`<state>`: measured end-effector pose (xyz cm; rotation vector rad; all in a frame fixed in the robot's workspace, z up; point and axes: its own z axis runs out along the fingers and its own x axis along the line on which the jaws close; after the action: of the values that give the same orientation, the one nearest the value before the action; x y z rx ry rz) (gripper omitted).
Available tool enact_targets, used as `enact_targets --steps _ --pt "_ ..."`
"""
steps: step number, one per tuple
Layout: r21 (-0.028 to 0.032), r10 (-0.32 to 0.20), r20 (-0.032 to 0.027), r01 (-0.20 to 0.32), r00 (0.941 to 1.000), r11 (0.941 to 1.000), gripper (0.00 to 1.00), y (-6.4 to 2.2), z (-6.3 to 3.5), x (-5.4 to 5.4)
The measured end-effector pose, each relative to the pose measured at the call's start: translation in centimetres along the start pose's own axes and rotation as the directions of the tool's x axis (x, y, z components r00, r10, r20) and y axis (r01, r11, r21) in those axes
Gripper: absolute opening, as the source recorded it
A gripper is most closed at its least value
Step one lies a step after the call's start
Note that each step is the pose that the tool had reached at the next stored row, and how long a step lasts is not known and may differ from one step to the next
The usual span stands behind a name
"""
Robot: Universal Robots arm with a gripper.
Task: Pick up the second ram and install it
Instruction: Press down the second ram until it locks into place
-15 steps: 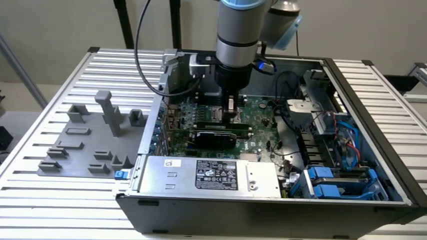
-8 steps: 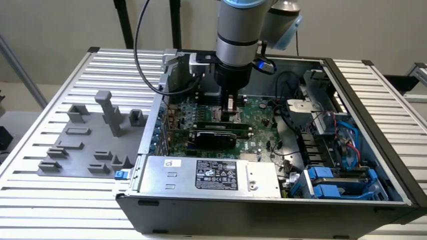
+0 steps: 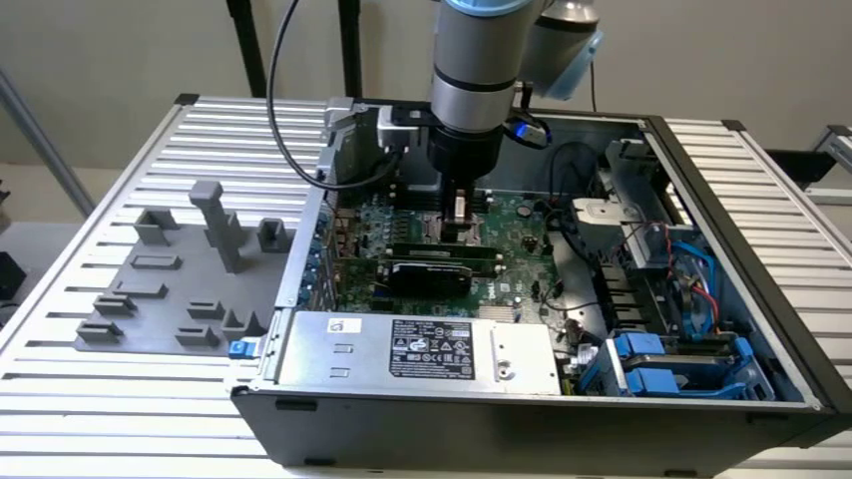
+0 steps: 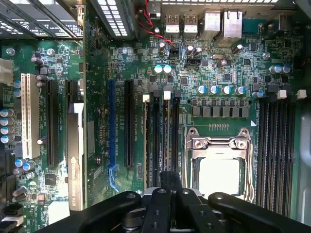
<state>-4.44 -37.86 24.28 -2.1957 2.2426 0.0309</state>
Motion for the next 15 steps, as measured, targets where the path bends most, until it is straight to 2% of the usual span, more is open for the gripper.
enact_targets --steps 9,15 --pt "0.0002 0.0 0.0002 0.0 1.0 1.0 0.0 0.0 0.05 0.0" --pt "0.0 0.0 0.0 0.0 1.0 1.0 0.0 -0.01 0.96 -0.05"
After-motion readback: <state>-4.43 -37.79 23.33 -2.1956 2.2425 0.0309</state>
